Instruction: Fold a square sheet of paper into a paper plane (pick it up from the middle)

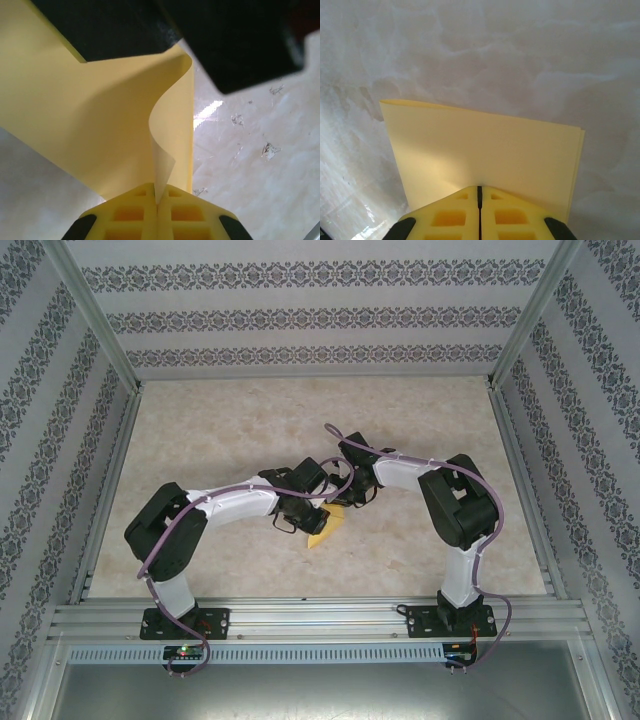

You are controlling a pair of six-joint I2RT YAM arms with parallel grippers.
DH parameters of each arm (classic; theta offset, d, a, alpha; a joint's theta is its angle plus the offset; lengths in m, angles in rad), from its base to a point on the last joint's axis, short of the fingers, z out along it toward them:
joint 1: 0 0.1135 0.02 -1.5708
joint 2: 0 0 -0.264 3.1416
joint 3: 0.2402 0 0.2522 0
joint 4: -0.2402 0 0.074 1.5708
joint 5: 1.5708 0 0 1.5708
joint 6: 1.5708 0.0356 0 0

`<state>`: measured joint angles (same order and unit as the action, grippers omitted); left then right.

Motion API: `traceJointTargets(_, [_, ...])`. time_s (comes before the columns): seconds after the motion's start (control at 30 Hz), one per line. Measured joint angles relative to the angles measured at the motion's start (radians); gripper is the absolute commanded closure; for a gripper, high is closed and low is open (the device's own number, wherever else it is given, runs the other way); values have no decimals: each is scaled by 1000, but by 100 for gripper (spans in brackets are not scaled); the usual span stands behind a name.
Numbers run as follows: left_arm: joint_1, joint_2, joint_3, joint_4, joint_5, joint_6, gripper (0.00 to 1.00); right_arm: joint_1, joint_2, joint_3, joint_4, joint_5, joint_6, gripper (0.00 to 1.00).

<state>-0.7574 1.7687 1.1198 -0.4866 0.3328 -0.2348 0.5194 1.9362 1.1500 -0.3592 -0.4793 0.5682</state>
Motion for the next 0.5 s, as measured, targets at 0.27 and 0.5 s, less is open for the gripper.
traceJointTargets(0.27, [2,1,-2,9,47,-40,89,0,0,0,-3,1,0,92])
traceJointTargets(0.5, [12,-14,-62,119,138,-117,81,-2,0,0,-2,-1,0,92])
